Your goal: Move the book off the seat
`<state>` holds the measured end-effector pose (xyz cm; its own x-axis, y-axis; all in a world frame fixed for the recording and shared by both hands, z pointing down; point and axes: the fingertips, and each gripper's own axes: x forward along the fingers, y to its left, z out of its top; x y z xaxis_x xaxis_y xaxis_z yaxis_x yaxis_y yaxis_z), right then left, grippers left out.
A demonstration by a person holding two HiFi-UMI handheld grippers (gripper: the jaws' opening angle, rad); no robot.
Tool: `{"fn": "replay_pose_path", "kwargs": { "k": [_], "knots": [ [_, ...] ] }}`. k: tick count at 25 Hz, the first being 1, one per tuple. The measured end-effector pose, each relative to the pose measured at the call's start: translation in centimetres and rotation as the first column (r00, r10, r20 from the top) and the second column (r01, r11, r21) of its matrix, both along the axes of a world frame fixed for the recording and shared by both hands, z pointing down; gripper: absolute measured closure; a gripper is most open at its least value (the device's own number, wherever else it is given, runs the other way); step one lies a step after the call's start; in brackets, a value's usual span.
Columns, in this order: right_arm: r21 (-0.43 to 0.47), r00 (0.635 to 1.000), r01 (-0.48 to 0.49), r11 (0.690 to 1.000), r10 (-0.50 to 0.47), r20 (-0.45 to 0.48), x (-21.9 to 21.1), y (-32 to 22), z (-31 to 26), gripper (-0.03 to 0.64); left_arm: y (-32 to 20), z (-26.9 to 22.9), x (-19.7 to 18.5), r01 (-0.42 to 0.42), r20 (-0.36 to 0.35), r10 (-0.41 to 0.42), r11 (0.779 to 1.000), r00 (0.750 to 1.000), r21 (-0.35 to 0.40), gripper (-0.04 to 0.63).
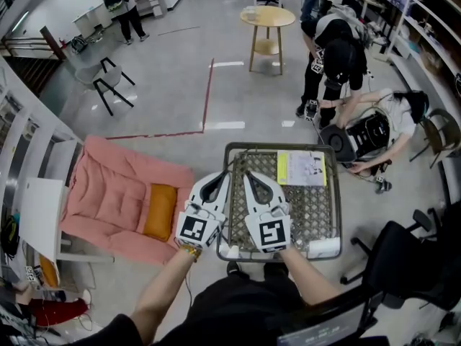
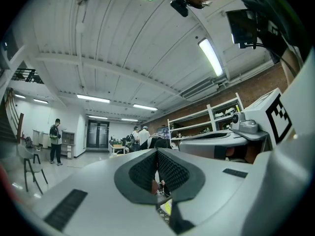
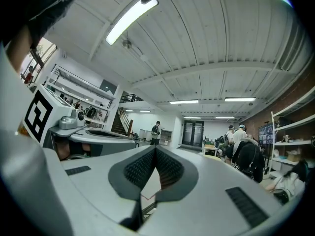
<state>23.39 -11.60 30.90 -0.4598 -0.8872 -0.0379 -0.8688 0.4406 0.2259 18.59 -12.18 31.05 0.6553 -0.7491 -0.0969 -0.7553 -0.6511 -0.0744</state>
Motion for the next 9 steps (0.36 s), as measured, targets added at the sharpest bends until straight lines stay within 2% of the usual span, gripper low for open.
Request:
{"fn": "replay_pose_path", "kwargs": {
  "k": [9],
  "knots": [
    [-0.011,1.0,-0.012,1.0,0.011,-0.01,0.0,1.1,0.5,0.604,1.4,0.7,0.0,-0.012,-0.001,0.012,1.0,1.0,-0.018,0.583]
  ]
}}
